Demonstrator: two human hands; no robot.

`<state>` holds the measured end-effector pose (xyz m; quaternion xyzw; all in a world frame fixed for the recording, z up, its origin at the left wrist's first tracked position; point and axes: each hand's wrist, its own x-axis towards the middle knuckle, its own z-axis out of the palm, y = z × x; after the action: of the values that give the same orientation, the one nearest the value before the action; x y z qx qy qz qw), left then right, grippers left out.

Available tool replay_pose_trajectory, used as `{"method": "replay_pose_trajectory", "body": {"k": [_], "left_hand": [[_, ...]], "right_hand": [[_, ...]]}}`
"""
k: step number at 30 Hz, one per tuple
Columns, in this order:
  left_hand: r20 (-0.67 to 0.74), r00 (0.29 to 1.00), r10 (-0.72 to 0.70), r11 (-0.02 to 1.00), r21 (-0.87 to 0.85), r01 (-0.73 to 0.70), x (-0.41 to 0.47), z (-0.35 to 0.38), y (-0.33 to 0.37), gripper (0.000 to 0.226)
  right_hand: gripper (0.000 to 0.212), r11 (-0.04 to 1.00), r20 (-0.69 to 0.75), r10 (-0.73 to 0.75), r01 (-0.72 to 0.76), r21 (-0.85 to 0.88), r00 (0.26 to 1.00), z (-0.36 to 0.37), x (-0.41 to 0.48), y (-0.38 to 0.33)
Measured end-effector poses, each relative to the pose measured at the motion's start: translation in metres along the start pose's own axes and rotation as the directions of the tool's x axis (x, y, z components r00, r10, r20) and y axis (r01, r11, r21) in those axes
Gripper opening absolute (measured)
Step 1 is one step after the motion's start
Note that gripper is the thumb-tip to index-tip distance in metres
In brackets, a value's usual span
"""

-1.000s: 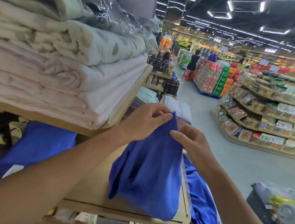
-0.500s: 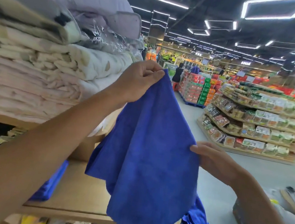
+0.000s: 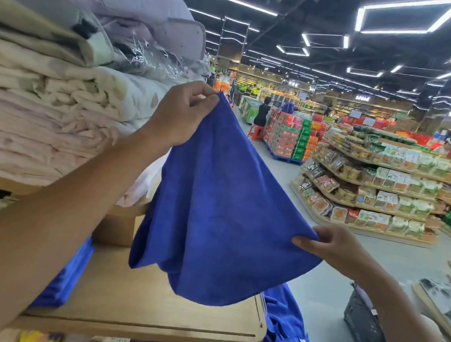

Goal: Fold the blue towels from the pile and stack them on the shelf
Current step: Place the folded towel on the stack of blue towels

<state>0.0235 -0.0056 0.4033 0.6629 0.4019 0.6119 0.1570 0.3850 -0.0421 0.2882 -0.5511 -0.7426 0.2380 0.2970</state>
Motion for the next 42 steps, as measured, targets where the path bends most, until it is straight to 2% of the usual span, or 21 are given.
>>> {"method": "replay_pose_trajectory", "body": {"k": [1,2,3,5,6,8,10,12,15,17,19,21,22,25,28,31,33,35,37,42], "left_hand": [[-0.009,1.000,-0.006,1.000,-0.009,0.006,-0.001,0.000,-0.001,0.022],[-0.018,1.000,-0.013,1.000,-0.023,0.012,-0.003,0.001,-0.001,0.020],[-0.032,0.999,-0.015,0.999,-0.035,0.014,-0.007,0.000,-0.001,0.019],[-0.074,0.997,-0.010,0.999,-0.034,0.007,-0.019,-0.003,-0.001,0.016],[-0.098,0.995,-0.002,1.000,-0.019,0.000,-0.029,-0.005,-0.002,0.016],[-0.136,0.991,0.020,1.000,-0.010,-0.022,-0.056,-0.011,-0.007,0.016],[-0.155,0.987,0.041,0.998,-0.046,-0.049,-0.088,-0.017,-0.013,0.016],[-0.173,0.984,0.036,0.996,-0.074,-0.050,-0.120,-0.023,-0.023,0.018],[-0.180,0.983,0.022,0.994,-0.098,-0.040,-0.166,-0.036,-0.045,0.015],[-0.142,0.989,-0.038,0.986,-0.165,0.014,-0.192,-0.051,-0.064,0.013],[-0.106,0.983,-0.147,0.964,-0.238,0.118,-0.215,-0.068,-0.088,0.026],[-0.126,0.952,-0.278,0.930,-0.282,0.234,-0.234,-0.081,-0.113,0.014],[-0.141,0.929,-0.342,0.915,-0.275,0.295,-0.242,-0.084,-0.125,0.007],[-0.137,0.871,-0.472,0.881,-0.121,0.458,-0.258,-0.086,-0.162,0.020],[-0.074,0.860,-0.505,0.861,0.025,0.508,-0.263,-0.080,-0.182,0.029],[-0.085,0.873,-0.480,0.843,0.232,0.486,-0.256,-0.071,-0.205,0.021],[-0.126,0.852,-0.507,0.811,0.263,0.522,-0.241,-0.062,-0.224,0.015],[-0.152,0.804,-0.575,0.776,0.208,0.595,-0.220,-0.050,-0.242,0.010],[-0.171,0.725,-0.667,0.723,0.084,0.686,-0.197,-0.036,-0.259,0.016],[-0.186,0.619,-0.764,0.637,-0.062,0.768,-0.145,-0.008,-0.292,0.017]], "right_hand": [[0.072,0.997,-0.073,0.026,-0.020,0.077,0.997,-0.001,-0.002,0.003],[0.077,0.974,-0.113,0.056,-0.030,0.224,0.992,-0.003,-0.004,0.007],[0.072,0.902,-0.118,0.090,-0.031,0.431,0.989,-0.006,-0.006,0.011],[0.043,0.631,-0.059,0.124,-0.032,0.775,0.991,-0.010,-0.010,0.018],[0.040,0.520,-0.047,0.128,-0.027,0.854,0.991,-0.011,-0.013,0.021],[0.046,0.413,-0.049,0.134,-0.011,0.911,0.990,-0.010,-0.018,0.028],[0.038,0.423,-0.098,0.145,0.028,0.906,0.985,-0.003,-0.024,0.030],[0.027,0.512,-0.148,0.117,0.068,0.856,0.982,0.007,-0.033,0.031],[0.034,0.643,-0.187,0.097,0.082,0.762,0.978,0.022,-0.045,0.035],[0.043,0.710,-0.190,0.074,0.082,0.699,0.979,0.031,-0.052,0.038],[0.049,0.716,-0.167,0.058,0.076,0.694,0.984,0.041,-0.059,0.041],[0.049,0.706,-0.125,0.054,0.050,0.706,0.991,0.054,-0.062,0.042],[0.047,0.720,-0.095,0.057,0.025,0.694,0.994,0.063,-0.062,0.044],[0.040,0.778,-0.005,0.131,-0.099,0.621,0.991,0.096,-0.054,0.056],[0.029,0.800,0.028,0.267,-0.238,0.552,0.963,0.124,-0.042,0.073],[0.021,0.799,0.024,0.352,-0.314,0.514,0.936,0.140,-0.022,0.088],[0.017,0.773,0.017,0.393,-0.340,0.535,0.919,0.144,-0.002,0.092],[0.015,0.756,-0.002,0.423,-0.351,0.553,0.906,0.145,0.023,0.092],[0.013,0.723,-0.009,0.431,-0.340,0.601,0.902,0.146,0.049,0.090],[0.012,0.661,-0.039,0.454,-0.307,0.685,0.890,0.153,0.117,0.095]]}}
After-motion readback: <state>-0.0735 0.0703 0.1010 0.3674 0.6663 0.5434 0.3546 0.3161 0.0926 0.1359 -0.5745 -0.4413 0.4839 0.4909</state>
